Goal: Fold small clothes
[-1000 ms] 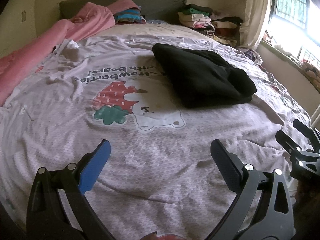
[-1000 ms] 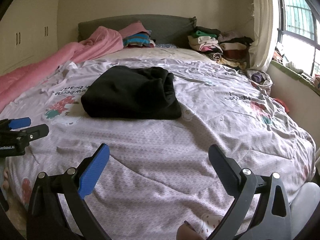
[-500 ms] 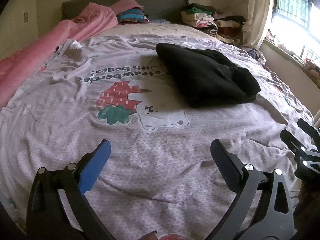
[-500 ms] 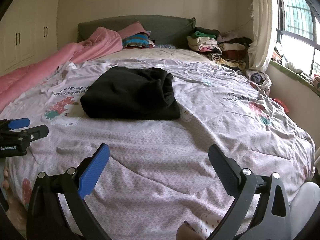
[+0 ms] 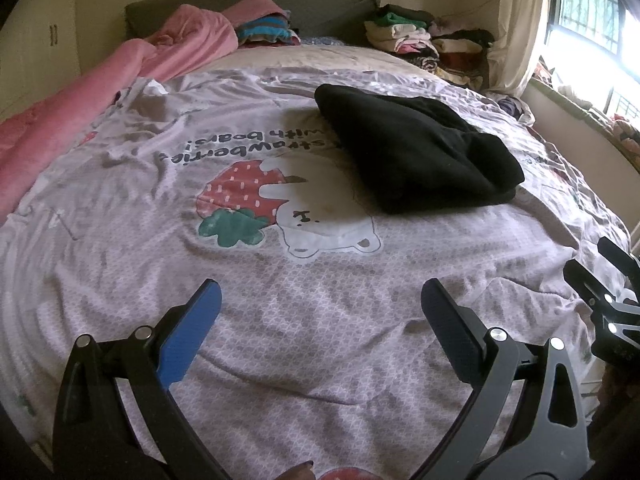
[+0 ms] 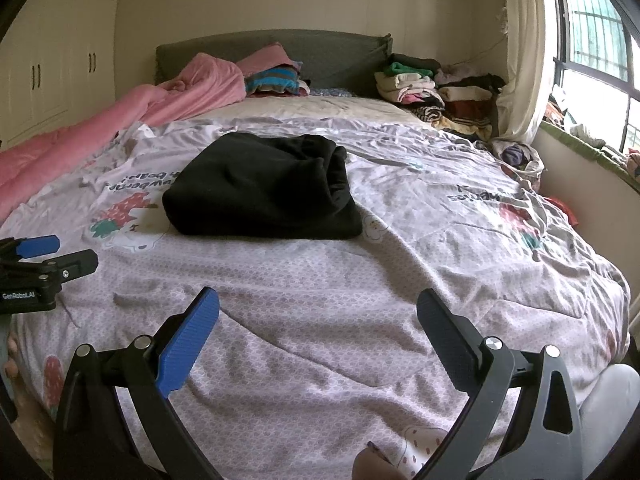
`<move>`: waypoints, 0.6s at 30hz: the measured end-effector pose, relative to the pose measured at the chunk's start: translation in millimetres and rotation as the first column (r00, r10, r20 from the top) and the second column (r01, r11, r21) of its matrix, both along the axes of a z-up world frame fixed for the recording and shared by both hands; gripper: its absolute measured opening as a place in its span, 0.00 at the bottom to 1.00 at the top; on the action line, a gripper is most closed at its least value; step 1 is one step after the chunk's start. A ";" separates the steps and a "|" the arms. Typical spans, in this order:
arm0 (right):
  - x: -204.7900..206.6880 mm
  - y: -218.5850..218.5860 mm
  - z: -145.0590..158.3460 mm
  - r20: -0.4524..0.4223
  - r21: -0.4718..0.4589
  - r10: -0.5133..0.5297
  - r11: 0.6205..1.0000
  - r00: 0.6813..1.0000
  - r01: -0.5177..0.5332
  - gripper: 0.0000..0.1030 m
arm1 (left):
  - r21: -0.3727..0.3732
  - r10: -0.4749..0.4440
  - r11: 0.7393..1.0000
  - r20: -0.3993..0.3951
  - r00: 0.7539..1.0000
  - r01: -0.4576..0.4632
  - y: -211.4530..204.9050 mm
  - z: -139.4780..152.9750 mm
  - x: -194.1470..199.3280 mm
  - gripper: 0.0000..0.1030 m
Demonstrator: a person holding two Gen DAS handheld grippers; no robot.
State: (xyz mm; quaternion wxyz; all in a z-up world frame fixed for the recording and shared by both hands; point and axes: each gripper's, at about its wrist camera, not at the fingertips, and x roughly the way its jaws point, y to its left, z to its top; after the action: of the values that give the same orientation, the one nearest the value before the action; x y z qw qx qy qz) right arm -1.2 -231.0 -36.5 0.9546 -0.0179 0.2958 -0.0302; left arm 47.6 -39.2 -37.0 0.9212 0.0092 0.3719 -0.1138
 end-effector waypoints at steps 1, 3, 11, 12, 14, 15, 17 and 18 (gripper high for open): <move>-0.1 0.0 0.0 -0.002 0.000 0.000 1.000 1.000 0.000 0.96 | 0.000 0.001 1.000 0.000 1.000 -0.001 0.2 -0.3 0.2 0.91; -0.3 -0.1 0.1 -0.001 0.002 0.001 1.000 1.000 -0.001 0.96 | 0.001 0.001 1.000 0.001 1.000 -0.001 0.3 -0.1 0.0 0.91; -0.1 0.5 -0.5 -0.002 0.000 0.001 1.000 1.000 -0.001 0.96 | 0.000 0.002 1.000 0.002 1.000 -0.002 1.2 0.2 -0.7 0.91; -0.1 0.5 -0.6 -0.002 0.000 0.000 1.000 1.000 0.000 0.96 | -0.001 0.002 1.000 0.002 1.000 -0.002 1.6 0.1 -0.7 0.91; -0.1 0.4 -0.5 -0.001 0.000 0.002 1.000 1.000 -0.002 0.96 | 0.000 0.002 1.000 0.004 1.000 -0.002 1.9 -0.1 -0.8 0.91; -0.1 0.4 -0.4 -0.002 -0.001 0.003 1.000 1.000 -0.003 0.96 | 0.000 0.000 1.000 0.003 1.000 0.000 1.6 0.0 -0.7 0.91; -0.1 0.3 -0.3 -0.001 0.001 0.002 1.000 1.000 -0.002 0.96 | 0.001 0.000 1.000 0.002 1.000 0.000 2.1 0.7 -1.1 0.91; 0.0 0.3 -0.4 -0.001 0.000 0.002 1.000 1.000 -0.002 0.96 | 0.002 0.001 1.000 0.000 1.000 -0.001 2.6 0.8 -0.8 0.91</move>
State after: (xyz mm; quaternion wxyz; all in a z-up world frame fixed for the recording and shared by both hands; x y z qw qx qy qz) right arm -1.3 -230.6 -36.8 0.9544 -0.0180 0.2965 -0.0291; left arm 46.8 -36.5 -36.2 0.9213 0.0099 0.3719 -0.1130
